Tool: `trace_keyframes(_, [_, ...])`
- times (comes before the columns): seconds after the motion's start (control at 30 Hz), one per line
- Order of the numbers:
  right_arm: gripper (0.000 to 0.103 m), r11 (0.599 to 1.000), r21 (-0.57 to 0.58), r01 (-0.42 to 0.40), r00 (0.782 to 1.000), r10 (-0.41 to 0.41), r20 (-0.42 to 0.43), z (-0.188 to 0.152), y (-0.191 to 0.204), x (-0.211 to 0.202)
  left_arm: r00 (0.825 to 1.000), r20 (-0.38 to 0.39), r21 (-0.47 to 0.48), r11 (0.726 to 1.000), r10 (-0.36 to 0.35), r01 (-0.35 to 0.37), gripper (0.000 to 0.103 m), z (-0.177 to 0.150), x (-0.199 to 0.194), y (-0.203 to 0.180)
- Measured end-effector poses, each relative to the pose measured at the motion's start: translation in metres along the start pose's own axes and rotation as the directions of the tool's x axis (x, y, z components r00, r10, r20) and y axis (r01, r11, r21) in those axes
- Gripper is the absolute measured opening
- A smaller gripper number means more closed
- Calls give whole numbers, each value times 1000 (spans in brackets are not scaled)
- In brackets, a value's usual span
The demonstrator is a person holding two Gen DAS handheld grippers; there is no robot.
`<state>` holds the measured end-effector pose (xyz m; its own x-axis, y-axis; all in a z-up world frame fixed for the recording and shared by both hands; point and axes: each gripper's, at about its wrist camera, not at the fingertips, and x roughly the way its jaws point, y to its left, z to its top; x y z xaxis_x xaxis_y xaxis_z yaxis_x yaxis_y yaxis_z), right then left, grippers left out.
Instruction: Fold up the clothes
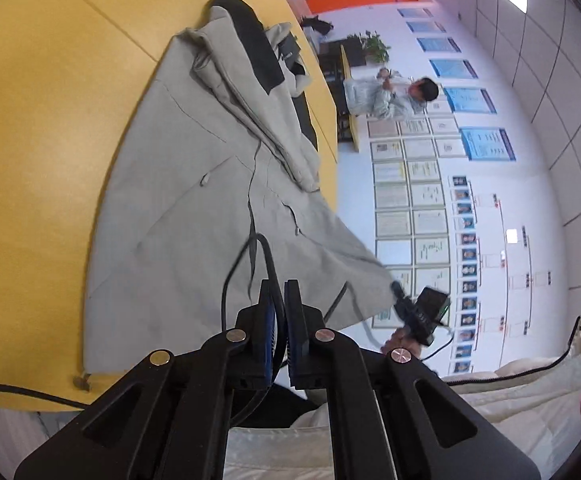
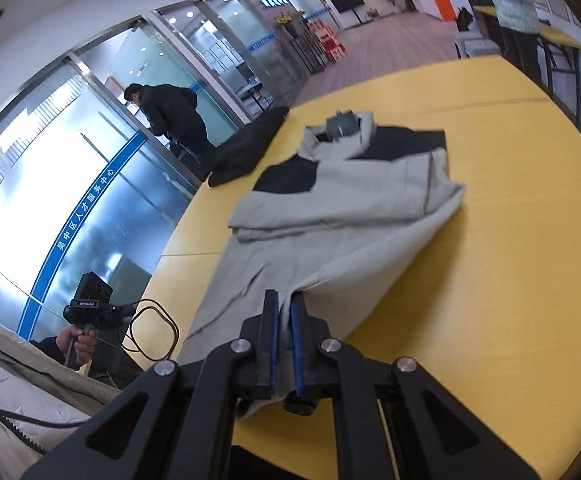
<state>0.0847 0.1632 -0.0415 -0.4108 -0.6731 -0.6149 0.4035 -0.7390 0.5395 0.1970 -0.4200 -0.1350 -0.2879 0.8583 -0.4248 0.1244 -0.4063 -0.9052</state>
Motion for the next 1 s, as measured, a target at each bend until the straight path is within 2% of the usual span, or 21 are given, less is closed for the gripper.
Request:
trace_keyframes(0.07, [6,1000,-11,-2,1000,2,-23,0,3,7,996,-91,25,1000,1,2,12,-8,3,-4])
trace_keyframes(0.13, [6,1000,0,9,998,-9,-68,-11,-4,13,983,-185,52,999,5,5,42,-18,5,-8])
trace_keyframes(0.17, [6,1000,11,21,996,-20,-92,-19,-10,16,973,-231,65,998,8,7,74,-23,6,-9])
trace_keyframes(0.2, [6,999,25,34,993,-30,-117,-25,-19,17,961,-275,89,996,29,-4,90,-34,0,-13])
trace_keyframes(0.27, [6,997,36,69,983,-61,-176,-43,-39,19,933,-351,131,991,85,-41,91,-56,-7,-13])
trace_keyframes(0.3, [6,996,36,77,977,-68,-201,-52,-47,20,926,-363,137,989,108,-62,91,-65,-11,-11])
trace_keyframes(0.33, [6,996,43,77,973,-66,-221,-61,-56,20,931,-345,129,989,118,-78,91,-69,-18,-8])
trace_keyframes(0.37, [6,996,48,81,969,-67,-239,-70,-63,19,946,-299,110,989,126,-97,91,-68,-23,-4])
trace_keyframes(0.43, [6,994,62,94,961,-74,-268,-86,-78,16,979,-150,53,990,139,-132,93,-56,-34,7])
trace_keyframes(0.47, [6,991,80,104,958,-79,-276,-93,-88,12,980,-107,19,986,168,-167,95,-49,-32,15])
trace_keyframes(0.53, [6,988,95,125,953,-93,-288,-105,-102,2,969,-47,-55,968,244,-246,97,-34,-22,31])
trace_keyframes(0.6, [6,984,107,142,952,-106,-288,-112,-115,-12,949,-84,-125,942,303,-311,97,-23,1,55])
trace_keyframes(0.7, [2,976,146,163,965,-127,-231,-111,-129,-38,902,-153,-131,897,403,-422,96,-13,30,80])
trace_keyframes(0.77, [2,971,165,170,970,-136,-199,-108,-135,-53,900,-142,-166,886,412,-432,96,-7,39,94])
trace_keyframes(0.8, [2,974,159,164,971,-130,-202,-107,-135,-54,909,-124,-181,891,399,-416,103,-5,41,96])
trace_keyframes(0.83, [2,977,150,155,969,-121,-214,-107,-134,-53,919,-103,-192,899,380,-393,101,-2,42,97])
trace_keyframes(0.87, [2,980,139,145,966,-110,-232,-108,-133,-49,921,-103,-194,901,375,-389,101,-1,43,97])
trace_keyframes(1.0, [3,983,103,153,943,-115,-311,-124,-133,-22,881,-185,-104,882,436,-459,102,-4,62,83])
